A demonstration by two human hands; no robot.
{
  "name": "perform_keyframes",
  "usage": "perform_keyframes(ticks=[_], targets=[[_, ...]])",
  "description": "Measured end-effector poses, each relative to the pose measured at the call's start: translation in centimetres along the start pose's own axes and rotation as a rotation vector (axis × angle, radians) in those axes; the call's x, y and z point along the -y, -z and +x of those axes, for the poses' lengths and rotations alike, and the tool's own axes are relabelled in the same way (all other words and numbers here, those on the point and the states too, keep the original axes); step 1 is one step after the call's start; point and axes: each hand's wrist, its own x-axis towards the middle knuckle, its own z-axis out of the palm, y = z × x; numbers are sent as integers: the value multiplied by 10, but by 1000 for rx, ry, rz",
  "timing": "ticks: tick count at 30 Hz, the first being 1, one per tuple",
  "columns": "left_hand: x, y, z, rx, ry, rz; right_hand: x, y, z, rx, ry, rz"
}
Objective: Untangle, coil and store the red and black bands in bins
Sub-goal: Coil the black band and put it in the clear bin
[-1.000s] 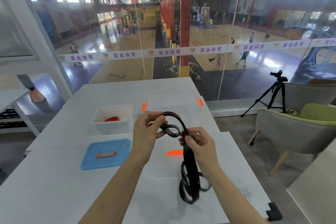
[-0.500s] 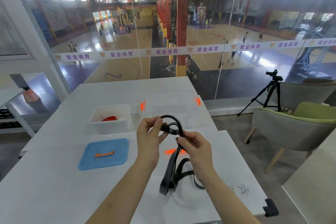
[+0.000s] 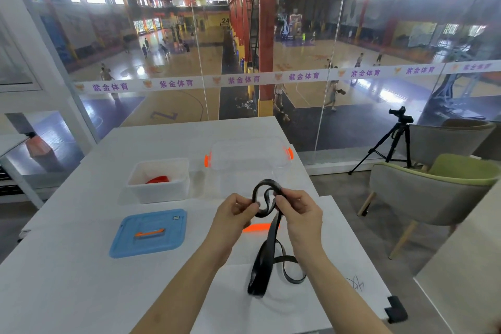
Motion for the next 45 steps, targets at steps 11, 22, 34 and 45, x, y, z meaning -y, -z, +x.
perform_keyframes(ticks=[11, 22, 34, 45], targets=[[-29, 10, 8, 157, -158, 588, -3, 21, 6, 249, 53, -326], [-32, 10, 3, 285, -50, 248, 5, 32, 9, 413, -22, -236], [-26, 10, 4, 237, -58, 183, 2, 31, 8, 405, -41, -185], [-13, -1, 4, -33, -125, -204, -11, 23, -1, 263, -9, -104]])
